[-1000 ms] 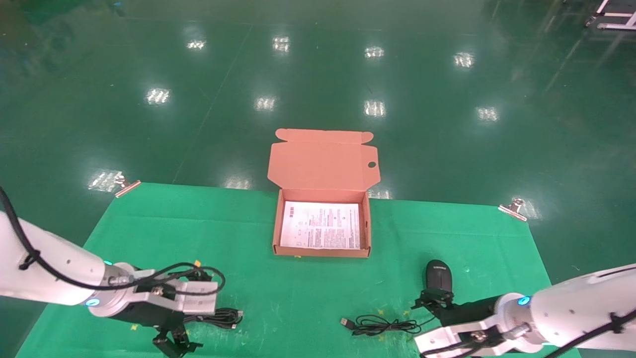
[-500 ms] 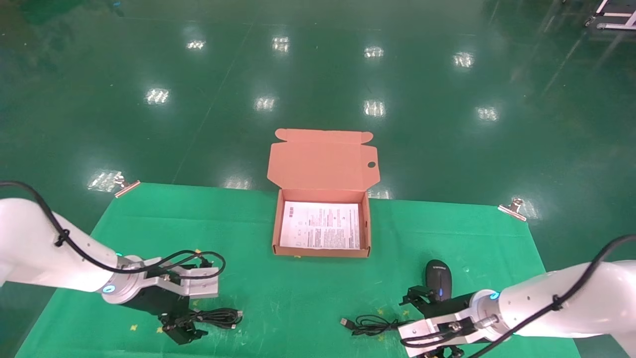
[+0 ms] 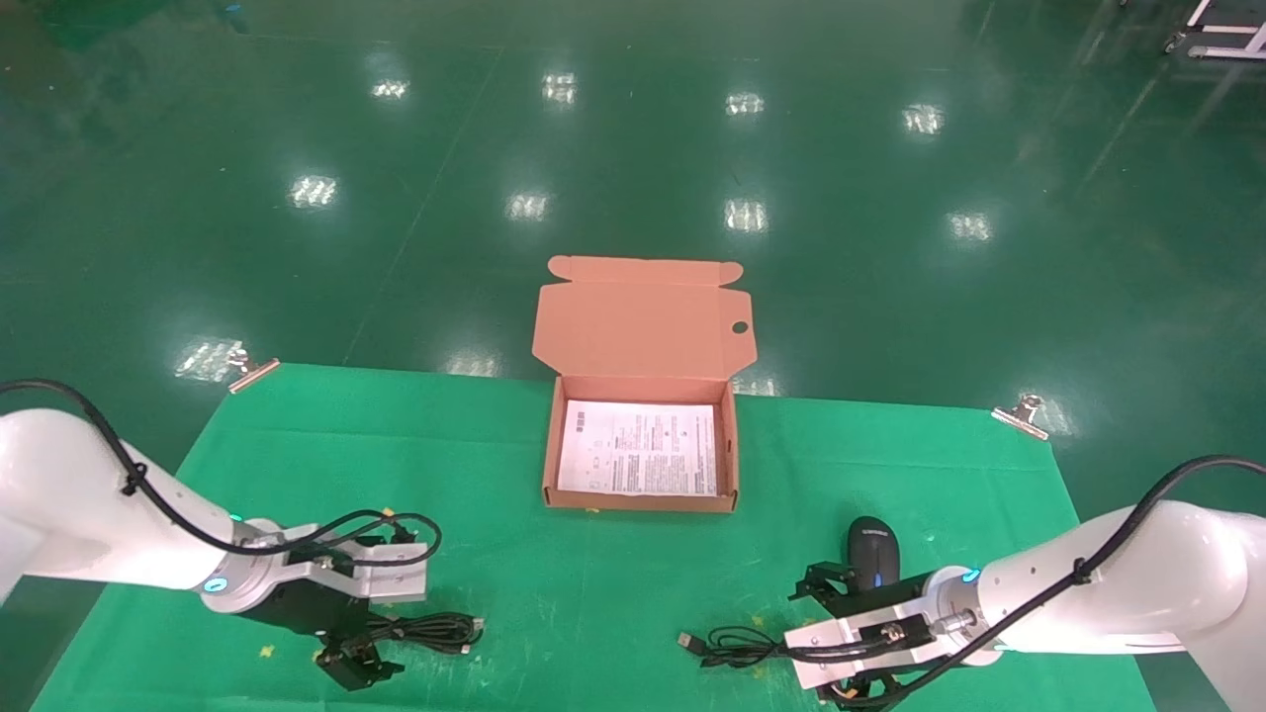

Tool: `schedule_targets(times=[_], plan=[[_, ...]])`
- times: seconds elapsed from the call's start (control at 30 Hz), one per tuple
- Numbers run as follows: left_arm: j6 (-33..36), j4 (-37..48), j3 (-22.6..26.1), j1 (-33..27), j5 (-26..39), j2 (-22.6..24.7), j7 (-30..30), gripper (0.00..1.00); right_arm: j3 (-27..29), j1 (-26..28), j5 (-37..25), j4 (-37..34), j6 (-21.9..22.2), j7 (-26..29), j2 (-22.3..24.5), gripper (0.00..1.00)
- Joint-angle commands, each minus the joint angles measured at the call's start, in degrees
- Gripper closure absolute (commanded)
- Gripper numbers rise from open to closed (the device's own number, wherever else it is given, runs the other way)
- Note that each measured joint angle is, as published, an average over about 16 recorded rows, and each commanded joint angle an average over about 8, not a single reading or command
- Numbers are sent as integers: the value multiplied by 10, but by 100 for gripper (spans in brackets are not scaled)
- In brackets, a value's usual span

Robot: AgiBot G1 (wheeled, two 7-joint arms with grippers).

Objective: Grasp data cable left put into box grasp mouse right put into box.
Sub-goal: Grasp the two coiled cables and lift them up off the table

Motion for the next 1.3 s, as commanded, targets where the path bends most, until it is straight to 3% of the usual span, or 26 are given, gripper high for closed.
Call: schedule_targets(times=[0.03,1.3], plan=[[-2,5,0,-1,0,1,2,100,0,1,1,-4,0,-1,-1,100],[5,-15,0,2,0,-3,-6,100,0,-2,-2,11,-3,4,4,100]])
